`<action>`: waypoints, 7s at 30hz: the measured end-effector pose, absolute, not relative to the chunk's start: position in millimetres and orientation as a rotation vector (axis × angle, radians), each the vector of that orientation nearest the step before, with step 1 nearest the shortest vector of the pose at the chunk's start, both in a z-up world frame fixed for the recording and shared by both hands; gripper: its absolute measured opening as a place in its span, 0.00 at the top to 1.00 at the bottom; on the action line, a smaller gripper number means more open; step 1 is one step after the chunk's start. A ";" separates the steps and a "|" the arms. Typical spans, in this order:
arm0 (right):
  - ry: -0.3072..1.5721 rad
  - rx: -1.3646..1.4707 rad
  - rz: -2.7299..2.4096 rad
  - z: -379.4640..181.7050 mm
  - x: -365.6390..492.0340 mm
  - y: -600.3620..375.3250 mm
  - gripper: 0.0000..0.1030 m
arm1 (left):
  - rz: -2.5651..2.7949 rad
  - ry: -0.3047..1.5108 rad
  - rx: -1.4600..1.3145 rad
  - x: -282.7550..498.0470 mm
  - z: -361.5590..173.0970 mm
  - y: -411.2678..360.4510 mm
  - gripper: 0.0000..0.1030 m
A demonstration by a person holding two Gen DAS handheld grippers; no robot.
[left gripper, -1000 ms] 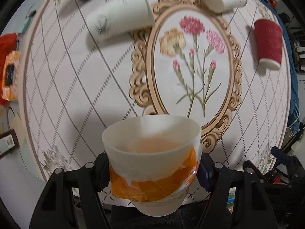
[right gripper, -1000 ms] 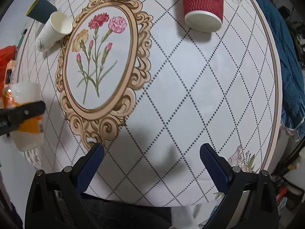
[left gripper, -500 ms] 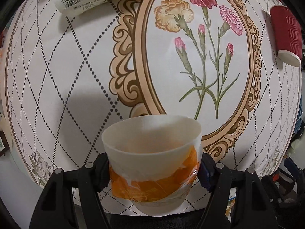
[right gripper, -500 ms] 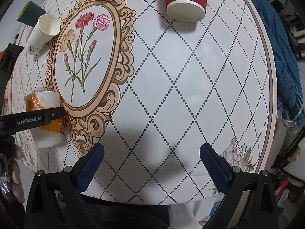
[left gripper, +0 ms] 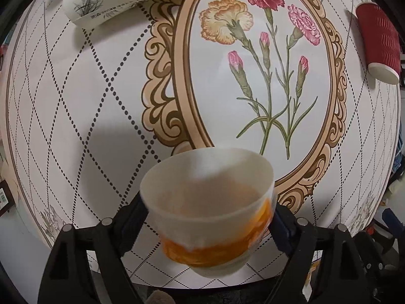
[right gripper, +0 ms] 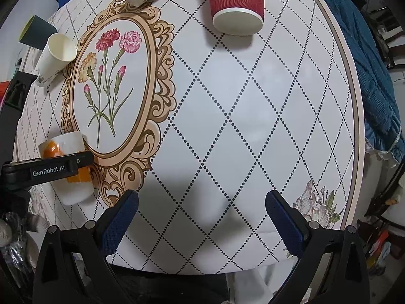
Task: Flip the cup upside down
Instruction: 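Carry the orange-banded cup with the left gripper and lower it upright, then grasp the orange-banded cup with the right gripper and roll it over, then carry the inverted cup with the right gripper toward the floral oval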
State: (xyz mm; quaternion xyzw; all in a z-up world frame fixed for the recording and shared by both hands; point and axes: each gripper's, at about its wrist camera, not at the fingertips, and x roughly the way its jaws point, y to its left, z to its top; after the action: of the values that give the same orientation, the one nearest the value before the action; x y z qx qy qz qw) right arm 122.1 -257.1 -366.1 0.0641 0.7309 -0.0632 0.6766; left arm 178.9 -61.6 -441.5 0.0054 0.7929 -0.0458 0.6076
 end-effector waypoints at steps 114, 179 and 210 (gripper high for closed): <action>-0.226 -2.657 1.596 -453.6 11.4 -75.6 0.28 | 0.249 1.644 -0.248 127.4 -429.5 115.1 0.03; 2.073 -0.465 0.377 -473.5 188.2 -123.6 0.28 | 0.179 1.583 -0.078 132.6 -385.8 71.3 0.03; 1.848 -0.199 0.306 -430.0 196.3 -134.4 0.32 | 0.092 1.637 -0.064 130.6 -401.0 37.2 0.03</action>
State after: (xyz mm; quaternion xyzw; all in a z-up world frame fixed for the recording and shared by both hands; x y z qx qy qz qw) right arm 196.3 -134.4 -430.0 -0.0856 0.7935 0.1314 0.5881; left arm 130.6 37.2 -401.0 -0.0286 0.7298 0.0410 0.6818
